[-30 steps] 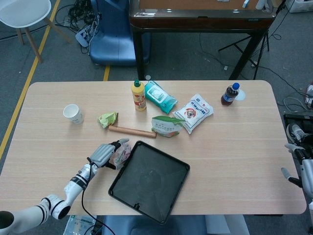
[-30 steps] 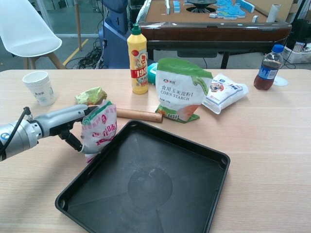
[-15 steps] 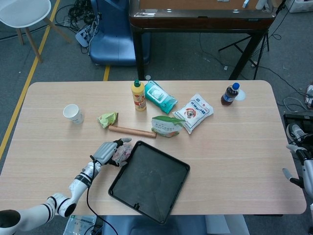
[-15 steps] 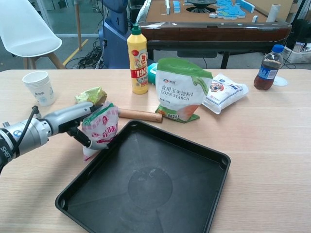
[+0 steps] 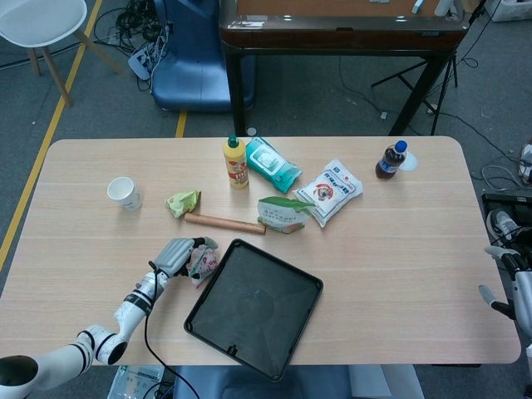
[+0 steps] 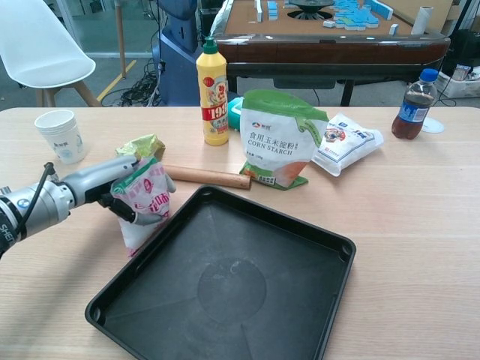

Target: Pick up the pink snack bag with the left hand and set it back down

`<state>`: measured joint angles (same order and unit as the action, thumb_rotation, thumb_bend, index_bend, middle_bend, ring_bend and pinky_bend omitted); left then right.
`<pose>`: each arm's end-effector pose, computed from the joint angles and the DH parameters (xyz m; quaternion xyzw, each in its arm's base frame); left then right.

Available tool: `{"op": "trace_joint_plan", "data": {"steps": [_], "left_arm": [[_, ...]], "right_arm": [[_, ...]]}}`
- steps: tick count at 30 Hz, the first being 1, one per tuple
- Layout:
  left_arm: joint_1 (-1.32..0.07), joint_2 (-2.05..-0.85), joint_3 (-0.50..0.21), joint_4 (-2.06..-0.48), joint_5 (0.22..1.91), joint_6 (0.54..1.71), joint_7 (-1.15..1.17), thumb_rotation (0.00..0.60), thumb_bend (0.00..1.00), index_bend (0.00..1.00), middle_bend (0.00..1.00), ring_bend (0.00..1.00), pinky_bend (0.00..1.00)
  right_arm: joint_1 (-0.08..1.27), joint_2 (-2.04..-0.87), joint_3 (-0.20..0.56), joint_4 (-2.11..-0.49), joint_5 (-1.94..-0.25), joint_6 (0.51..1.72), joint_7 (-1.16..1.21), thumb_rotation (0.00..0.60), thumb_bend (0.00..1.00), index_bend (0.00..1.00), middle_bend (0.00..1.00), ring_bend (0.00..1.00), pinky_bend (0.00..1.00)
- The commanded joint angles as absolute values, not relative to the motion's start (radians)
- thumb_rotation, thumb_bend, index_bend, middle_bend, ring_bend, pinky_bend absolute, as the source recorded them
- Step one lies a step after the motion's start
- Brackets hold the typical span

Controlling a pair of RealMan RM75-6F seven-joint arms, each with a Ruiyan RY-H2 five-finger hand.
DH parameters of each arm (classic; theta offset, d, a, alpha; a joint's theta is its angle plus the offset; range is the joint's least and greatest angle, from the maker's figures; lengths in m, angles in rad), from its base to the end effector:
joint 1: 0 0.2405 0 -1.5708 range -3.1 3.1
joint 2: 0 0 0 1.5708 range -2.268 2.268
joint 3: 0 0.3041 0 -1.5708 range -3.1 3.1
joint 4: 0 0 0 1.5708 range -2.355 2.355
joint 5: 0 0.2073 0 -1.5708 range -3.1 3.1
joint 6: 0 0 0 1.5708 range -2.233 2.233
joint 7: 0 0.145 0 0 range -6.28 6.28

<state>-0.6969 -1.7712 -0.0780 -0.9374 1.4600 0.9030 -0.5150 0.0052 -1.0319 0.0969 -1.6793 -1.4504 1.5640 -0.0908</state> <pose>-0.2503 0.3802 -0.0751 -0.6763 -0.5244 -0.4204 0.3014 -0.3552 -0.1653 0.2273 0.5603 -0.3504 0.3604 0.6583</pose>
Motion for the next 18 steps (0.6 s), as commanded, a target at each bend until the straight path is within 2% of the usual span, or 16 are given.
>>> {"op": "trace_joint_plan", "data": {"steps": [1,6,18], "left_arm": [[-0.7,-1.763,-0.067,-0.924,1.479,0.917,-0.509,0.6,0.31,0.35,0.39,0.43,0.64],[-0.705,-1.734,-0.043,-0.91,1.532,0.97,-0.458,0.6,0.33,0.38,0.43,0.46,0.72],[-0.721,-1.658,-0.02,-0.978,1.694,1.207,-0.196,0.6,0.34,0.4,0.45,0.47,0.73]], "right_arm": [[0.007,-1.031,0.098,-1.681,-1.454,1.565,-0.093,0.6,0.2,0.31,0.38,0.21,0.23],[0.008,-1.031,0.099,-1.682,-1.466,1.572,-0.092,0.6,0.2,0.32,0.38,0.21,0.23],[0.009,-1.035,0.099,-1.678,-1.499,1.592,-0.088,0.6,0.2,0.33,0.39,0.21,0.24]]}}
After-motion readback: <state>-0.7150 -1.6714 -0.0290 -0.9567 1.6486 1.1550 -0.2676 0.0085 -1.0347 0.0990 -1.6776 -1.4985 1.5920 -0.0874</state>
